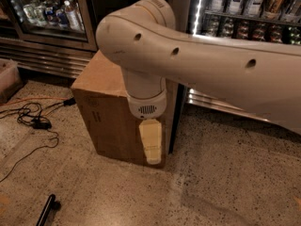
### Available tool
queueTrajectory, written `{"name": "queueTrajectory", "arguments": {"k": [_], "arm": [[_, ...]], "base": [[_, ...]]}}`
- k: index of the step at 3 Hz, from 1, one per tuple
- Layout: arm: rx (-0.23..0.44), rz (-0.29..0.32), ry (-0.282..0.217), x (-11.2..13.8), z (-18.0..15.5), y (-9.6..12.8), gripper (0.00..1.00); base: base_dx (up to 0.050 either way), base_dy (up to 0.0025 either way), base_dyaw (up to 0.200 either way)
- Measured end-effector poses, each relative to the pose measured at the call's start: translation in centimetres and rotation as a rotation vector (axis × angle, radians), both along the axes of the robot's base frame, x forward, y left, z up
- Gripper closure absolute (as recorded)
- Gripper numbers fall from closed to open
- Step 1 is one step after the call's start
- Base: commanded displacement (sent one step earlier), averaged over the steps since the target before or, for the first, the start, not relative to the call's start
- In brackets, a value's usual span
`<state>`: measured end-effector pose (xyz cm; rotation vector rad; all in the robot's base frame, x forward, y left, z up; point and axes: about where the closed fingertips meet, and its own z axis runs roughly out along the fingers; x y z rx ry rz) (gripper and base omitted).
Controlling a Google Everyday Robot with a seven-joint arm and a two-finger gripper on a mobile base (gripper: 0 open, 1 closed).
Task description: Close left fridge door
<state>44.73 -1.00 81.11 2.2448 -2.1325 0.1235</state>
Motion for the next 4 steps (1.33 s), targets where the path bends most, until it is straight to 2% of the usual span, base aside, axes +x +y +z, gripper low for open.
{"name": "queueTrajectory", "arguments": {"k": [1, 3, 4], "arm": [[-0.045, 0.061, 0.0, -0.66, -0.97, 3.27, 0.0], [-0.045, 0.061, 0.0, -0.66, -0.97, 3.27, 0.0], [-0.045, 0.061, 0.0, -0.66, -0.97, 3.27, 0.0]], "base": [[0.0, 0.0, 0.0], [0.044, 0.00206, 0.095], [0.0, -0.00007, -0.195]]}}
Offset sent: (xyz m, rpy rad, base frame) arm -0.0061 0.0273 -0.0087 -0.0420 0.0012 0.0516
